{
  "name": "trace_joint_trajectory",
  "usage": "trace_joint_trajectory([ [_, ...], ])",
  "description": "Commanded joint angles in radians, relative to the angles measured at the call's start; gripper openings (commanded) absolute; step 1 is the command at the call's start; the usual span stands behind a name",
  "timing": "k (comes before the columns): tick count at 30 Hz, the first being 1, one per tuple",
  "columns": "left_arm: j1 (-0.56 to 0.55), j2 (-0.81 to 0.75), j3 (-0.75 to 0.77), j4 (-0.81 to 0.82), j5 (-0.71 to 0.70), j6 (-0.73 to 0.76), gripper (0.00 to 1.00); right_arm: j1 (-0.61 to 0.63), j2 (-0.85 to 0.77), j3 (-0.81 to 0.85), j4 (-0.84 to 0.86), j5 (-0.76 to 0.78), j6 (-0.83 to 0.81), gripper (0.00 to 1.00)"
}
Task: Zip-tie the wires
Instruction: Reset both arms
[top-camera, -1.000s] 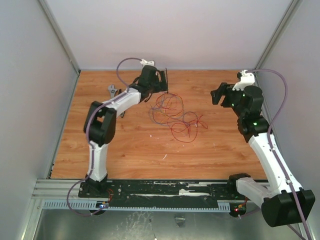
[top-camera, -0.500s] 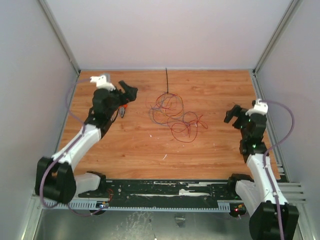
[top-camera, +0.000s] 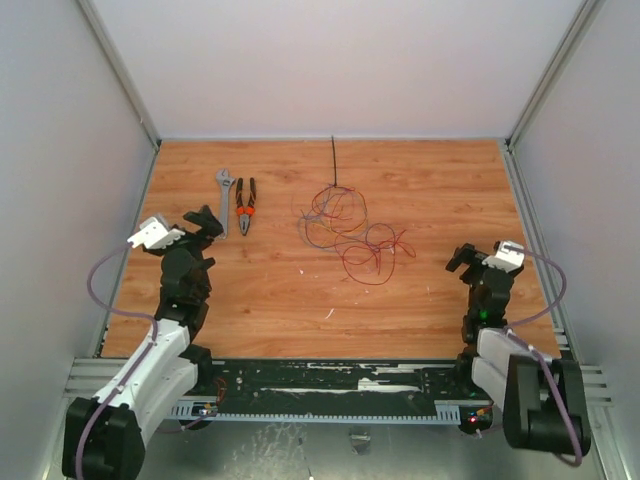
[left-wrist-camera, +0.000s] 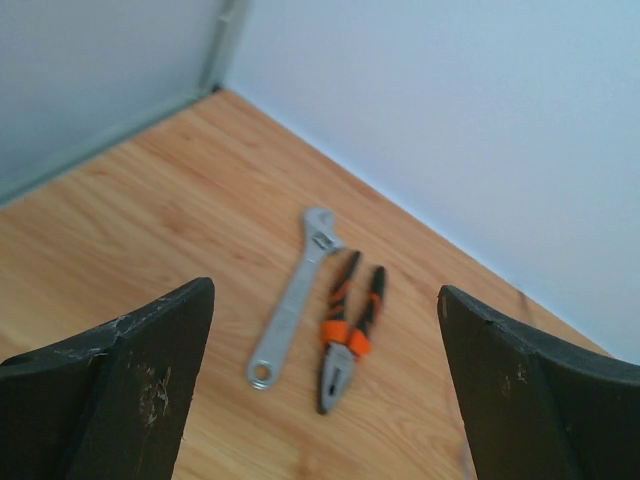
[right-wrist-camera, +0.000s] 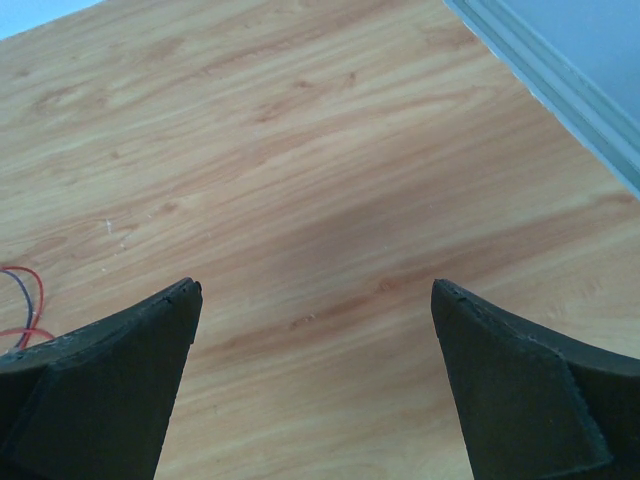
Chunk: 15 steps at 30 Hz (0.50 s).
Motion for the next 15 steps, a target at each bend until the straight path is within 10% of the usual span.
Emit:
trace_joint_trajectory([
  [1,0.066,0.012,-0.02,0.046,-0.105,0.043,0.98,0.006,0.128,-0.024,0.437,-0.066,-0.107,0.99],
  [9,0.123,0.178,-0.046,0.098,-0.082,0.048,0.98,0.051,0.475,-0.059,0.886,-0.088,-0.169,0.99],
  [15,0.123,0.222,-0.17,0.356,-0.141,0.188,0.98,0.072,0.445,0.018,0.697,-0.09,-0.196,0.99],
])
